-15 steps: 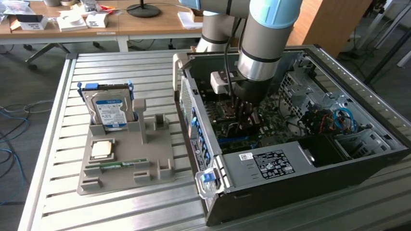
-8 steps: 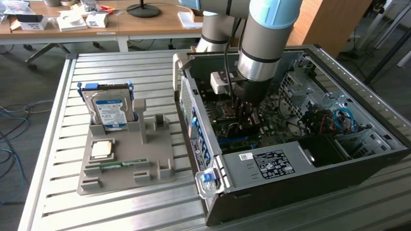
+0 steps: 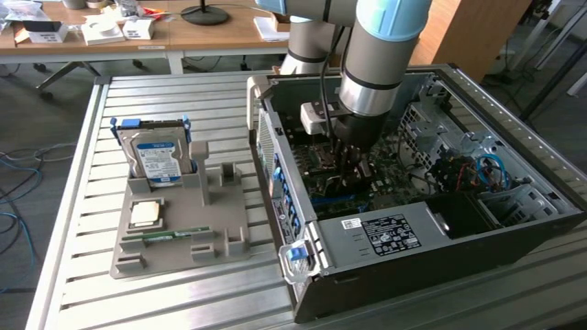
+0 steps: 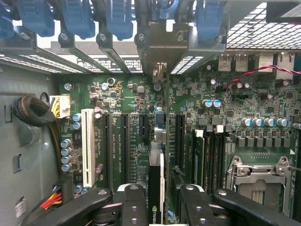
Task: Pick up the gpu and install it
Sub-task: 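Insert the gpu into the slot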
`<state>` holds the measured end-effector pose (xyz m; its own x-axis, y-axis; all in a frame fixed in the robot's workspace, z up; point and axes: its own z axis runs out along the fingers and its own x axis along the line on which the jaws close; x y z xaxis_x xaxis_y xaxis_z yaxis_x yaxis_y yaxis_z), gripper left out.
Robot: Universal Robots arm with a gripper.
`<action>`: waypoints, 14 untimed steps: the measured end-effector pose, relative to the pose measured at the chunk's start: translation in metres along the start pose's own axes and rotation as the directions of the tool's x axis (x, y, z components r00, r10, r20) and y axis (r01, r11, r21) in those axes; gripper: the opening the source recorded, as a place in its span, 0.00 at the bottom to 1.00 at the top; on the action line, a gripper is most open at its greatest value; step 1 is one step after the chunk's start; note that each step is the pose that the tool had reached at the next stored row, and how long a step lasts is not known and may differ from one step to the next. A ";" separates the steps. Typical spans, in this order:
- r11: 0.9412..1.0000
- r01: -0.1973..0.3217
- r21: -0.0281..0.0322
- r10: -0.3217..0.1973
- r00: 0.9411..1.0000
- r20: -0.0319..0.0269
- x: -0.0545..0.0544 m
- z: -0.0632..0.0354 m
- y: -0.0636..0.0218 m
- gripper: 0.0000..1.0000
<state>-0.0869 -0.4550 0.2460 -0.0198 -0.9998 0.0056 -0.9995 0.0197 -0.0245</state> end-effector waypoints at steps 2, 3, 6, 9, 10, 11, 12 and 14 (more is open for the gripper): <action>1.000 0.000 0.000 0.000 1.000 0.000 0.000 0.0000 0.0000 0.34; 1.000 0.000 0.000 0.000 1.000 0.000 0.000 0.0000 0.0000 0.34; 1.000 0.000 0.000 0.000 1.000 0.000 0.000 -0.0007 0.0000 0.34; 1.000 0.000 0.000 0.000 1.000 0.000 0.000 -0.0035 -0.0001 0.34; 1.000 0.000 0.000 0.000 1.000 0.000 0.000 -0.0046 -0.0001 0.34; 1.000 0.000 0.000 0.000 1.000 0.000 0.000 -0.0060 -0.0001 0.34; 1.000 0.000 0.000 0.000 1.000 0.000 0.000 -0.0076 -0.0001 0.34; 1.000 0.000 0.000 0.000 1.000 0.000 0.000 -0.0112 -0.0003 0.34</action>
<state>-0.0869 -0.4550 0.2571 -0.0198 -0.9998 0.0054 -0.9995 0.0197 -0.0246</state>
